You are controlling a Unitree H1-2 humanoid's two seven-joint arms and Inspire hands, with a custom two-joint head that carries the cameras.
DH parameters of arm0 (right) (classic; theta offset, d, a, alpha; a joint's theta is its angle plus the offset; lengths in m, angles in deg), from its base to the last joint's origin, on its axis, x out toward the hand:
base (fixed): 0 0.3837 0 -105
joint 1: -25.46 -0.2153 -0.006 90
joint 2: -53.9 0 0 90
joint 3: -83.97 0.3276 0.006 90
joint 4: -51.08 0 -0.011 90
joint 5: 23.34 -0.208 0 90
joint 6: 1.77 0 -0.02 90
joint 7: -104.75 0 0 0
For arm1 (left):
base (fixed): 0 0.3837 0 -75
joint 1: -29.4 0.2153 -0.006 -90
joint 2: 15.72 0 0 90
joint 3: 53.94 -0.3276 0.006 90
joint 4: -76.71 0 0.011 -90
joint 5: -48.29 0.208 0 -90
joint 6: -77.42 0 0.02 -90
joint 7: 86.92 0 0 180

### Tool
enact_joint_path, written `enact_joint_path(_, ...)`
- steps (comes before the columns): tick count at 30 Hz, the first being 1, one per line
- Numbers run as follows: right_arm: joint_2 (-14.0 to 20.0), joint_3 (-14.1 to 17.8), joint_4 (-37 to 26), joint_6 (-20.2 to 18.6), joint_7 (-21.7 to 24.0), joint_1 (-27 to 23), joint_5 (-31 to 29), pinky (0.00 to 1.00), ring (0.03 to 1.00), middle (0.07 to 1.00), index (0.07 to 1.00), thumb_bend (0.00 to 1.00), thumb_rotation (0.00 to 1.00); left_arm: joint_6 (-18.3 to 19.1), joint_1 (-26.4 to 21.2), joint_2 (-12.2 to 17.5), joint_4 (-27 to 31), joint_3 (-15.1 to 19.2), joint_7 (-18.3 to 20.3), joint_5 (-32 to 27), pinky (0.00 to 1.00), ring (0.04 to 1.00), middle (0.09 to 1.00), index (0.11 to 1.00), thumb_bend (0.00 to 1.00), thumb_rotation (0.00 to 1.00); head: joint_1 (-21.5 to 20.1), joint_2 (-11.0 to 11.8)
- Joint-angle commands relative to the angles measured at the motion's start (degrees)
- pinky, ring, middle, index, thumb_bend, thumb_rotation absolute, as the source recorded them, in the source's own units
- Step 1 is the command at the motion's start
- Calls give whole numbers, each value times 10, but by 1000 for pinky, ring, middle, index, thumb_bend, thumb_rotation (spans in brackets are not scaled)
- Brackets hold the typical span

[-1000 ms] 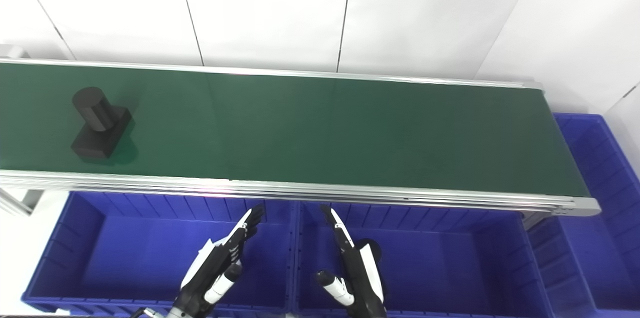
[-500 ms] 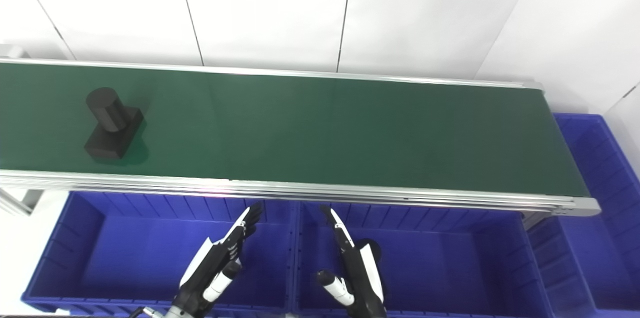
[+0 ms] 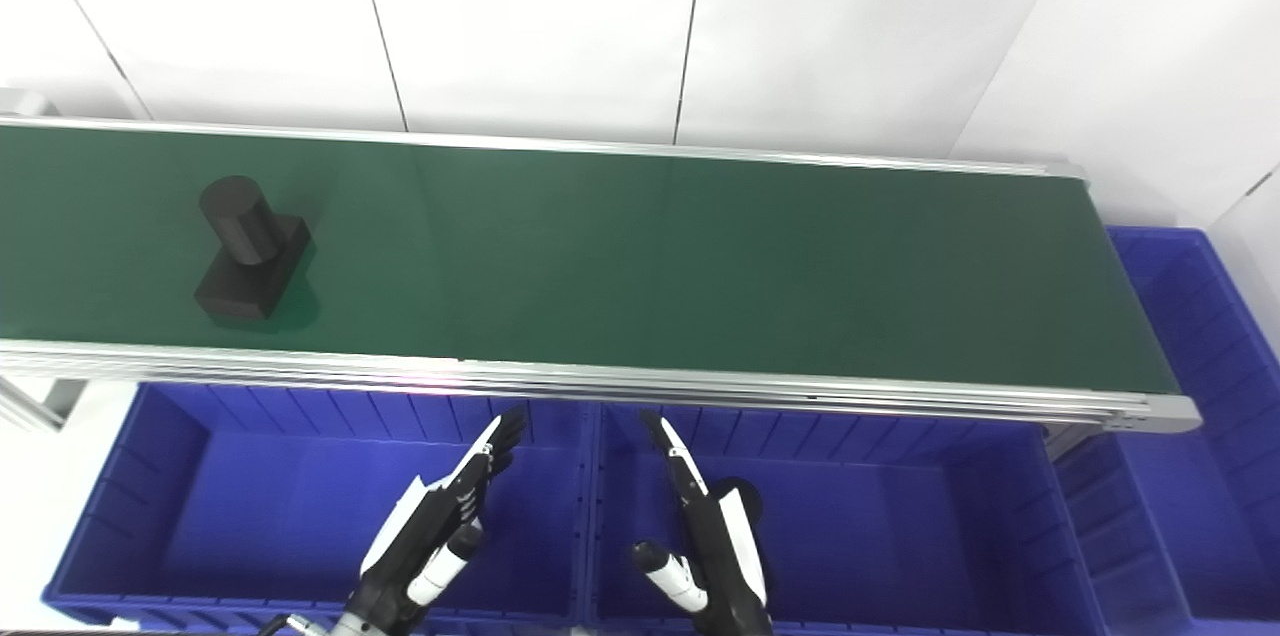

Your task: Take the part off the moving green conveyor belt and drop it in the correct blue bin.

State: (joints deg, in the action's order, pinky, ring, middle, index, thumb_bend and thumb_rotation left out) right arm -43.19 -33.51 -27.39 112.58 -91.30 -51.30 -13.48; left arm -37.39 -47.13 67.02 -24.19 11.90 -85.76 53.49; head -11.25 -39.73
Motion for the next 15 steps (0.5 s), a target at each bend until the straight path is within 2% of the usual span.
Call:
enact_joint_path(1, -5, 1, -13, 26, -3, -3, 1, 971, 961, 955, 944, 893, 999, -21, -5, 3, 12, -2, -6, 1, 997, 1000, 1000, 991, 798, 1000, 1, 0)
enact_joint_path(15, -5, 1, -13, 26, -2, -2, 3, 971, 956, 956, 946, 911, 1000, -21, -4, 3, 14, -1, -3, 1, 999, 1000, 1000, 992, 814, 1000, 0, 1)
